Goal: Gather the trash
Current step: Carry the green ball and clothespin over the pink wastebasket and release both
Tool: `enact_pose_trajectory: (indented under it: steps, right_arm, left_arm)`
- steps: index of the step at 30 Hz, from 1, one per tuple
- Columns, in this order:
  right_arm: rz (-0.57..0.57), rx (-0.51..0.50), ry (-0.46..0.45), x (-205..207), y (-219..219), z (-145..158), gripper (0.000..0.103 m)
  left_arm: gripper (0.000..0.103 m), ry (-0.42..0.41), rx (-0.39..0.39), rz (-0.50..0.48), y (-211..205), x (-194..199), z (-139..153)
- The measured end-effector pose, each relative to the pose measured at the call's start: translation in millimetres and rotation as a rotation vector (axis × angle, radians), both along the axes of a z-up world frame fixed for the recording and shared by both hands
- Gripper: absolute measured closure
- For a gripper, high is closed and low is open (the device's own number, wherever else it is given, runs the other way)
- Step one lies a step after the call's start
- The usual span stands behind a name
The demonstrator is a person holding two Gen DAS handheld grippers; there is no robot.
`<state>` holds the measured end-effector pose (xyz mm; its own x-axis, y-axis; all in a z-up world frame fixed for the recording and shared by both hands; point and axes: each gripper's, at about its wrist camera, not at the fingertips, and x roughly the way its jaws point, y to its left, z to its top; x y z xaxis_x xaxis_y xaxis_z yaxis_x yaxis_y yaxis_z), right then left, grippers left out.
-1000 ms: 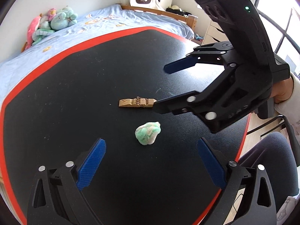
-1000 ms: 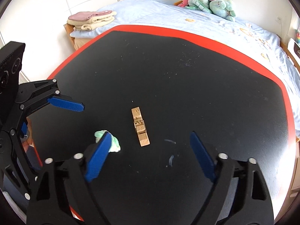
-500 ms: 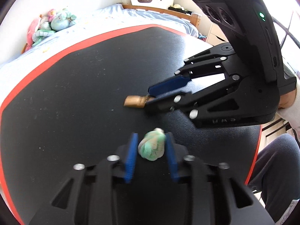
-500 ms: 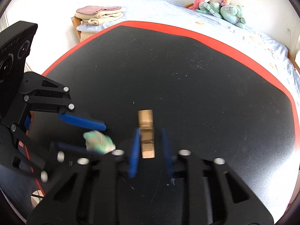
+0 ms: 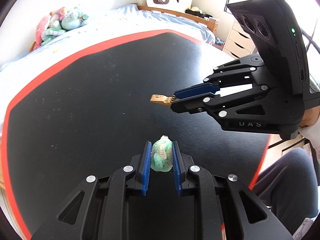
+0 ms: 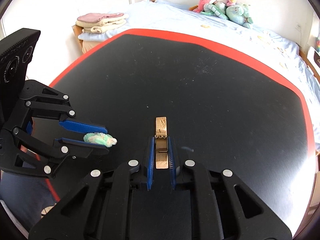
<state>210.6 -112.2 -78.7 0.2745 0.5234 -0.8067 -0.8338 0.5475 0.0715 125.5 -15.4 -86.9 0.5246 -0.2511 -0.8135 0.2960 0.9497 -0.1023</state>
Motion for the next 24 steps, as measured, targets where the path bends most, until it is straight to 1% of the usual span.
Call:
enact_pose_trajectory:
  steps: [7,12,19,24]
  right_arm:
    - [-0.042,0.035,-0.011,-37.6,-23.7,32.5,0.09]
    - [-0.065,0.069,-0.01,-73.4,-43.3,53.1,0.09]
    - [-0.101,0.117,-0.012,-124.1,-70.4,72.0,0.09]
    - [-0.121,0.128,-0.005,-157.5,-86.7,75.1,0.09]
  left_arm:
    - [0.083,-0.032,0.003,0.023,-10.5,-32.9,33.7]
    - [0.083,-0.046,0.001,0.041,-16.9,-58.8,49.2]
    - [0.083,-0.068,-0.008,0.052,-25.4,-90.8,61.4]
    - [0.083,-0.082,-0.01,0.055,-34.4,-115.8,65.8]
